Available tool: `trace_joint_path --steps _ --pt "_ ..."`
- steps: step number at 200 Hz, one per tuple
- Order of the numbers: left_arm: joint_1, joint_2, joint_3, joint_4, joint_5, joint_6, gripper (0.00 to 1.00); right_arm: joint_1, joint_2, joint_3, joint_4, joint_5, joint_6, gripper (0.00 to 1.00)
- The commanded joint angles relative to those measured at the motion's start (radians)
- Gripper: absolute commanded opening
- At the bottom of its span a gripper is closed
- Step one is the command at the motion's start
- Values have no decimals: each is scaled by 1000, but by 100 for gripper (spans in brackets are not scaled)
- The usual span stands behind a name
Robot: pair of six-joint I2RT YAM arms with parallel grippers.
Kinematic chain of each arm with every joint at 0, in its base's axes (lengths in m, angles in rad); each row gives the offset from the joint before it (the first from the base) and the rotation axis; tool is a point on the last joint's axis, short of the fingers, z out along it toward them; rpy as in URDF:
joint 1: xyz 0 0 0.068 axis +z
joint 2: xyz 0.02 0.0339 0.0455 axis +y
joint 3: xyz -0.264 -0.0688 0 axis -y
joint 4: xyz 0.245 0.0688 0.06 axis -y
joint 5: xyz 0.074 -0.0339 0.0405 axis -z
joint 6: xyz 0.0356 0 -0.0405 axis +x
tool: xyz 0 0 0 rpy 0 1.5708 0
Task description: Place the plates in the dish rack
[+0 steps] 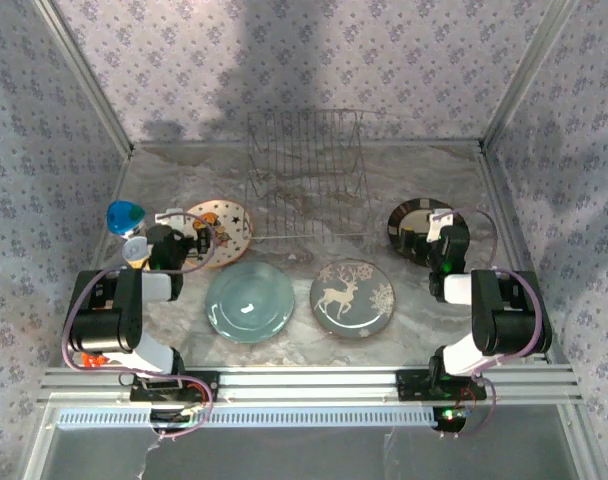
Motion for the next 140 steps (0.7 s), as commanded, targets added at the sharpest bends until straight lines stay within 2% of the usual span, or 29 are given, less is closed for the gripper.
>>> trace_joint_path --steps 1,140 --pt "1 5 18 8 8 -11 99 -4 7 21 -7 3 11 100" --pt "14 4 15 14 30 -20 99 1 6 20 -7 11 8 100"
